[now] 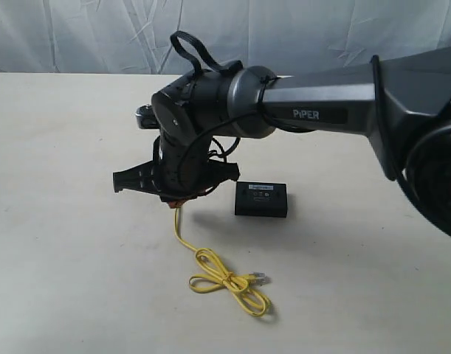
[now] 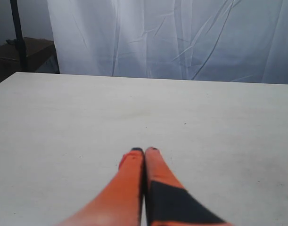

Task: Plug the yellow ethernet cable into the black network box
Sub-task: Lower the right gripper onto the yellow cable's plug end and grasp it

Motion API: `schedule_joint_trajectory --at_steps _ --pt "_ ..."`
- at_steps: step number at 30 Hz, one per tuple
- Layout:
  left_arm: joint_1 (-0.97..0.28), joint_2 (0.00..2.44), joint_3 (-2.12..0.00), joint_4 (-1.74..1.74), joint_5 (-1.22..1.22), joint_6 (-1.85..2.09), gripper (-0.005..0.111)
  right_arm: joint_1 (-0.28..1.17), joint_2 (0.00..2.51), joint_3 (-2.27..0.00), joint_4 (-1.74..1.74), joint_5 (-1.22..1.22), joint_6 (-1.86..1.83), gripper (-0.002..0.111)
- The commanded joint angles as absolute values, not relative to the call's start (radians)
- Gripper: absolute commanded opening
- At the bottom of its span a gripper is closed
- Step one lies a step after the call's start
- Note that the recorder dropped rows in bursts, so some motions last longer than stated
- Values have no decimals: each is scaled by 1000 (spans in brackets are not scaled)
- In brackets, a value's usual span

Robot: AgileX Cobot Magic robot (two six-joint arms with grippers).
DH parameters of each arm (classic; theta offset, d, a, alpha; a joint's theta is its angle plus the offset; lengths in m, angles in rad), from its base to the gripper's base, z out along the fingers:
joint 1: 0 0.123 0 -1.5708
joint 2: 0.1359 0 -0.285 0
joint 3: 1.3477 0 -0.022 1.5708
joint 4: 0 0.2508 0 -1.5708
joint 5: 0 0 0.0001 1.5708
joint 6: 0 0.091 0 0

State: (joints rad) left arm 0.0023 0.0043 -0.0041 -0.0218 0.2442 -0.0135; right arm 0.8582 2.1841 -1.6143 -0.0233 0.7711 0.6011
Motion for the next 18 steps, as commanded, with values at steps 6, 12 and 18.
schedule_joint_trajectory --at_steps 6,12,18 --pt "7 0 0 -17 232 -17 0 860 2212 -1620 -86 723 709 16" --pt "7 0 0 -17 232 -17 0 860 2244 -1620 -77 712 714 39" --pt "7 0 0 -17 232 -17 0 860 2257 -1620 -85 742 714 14"
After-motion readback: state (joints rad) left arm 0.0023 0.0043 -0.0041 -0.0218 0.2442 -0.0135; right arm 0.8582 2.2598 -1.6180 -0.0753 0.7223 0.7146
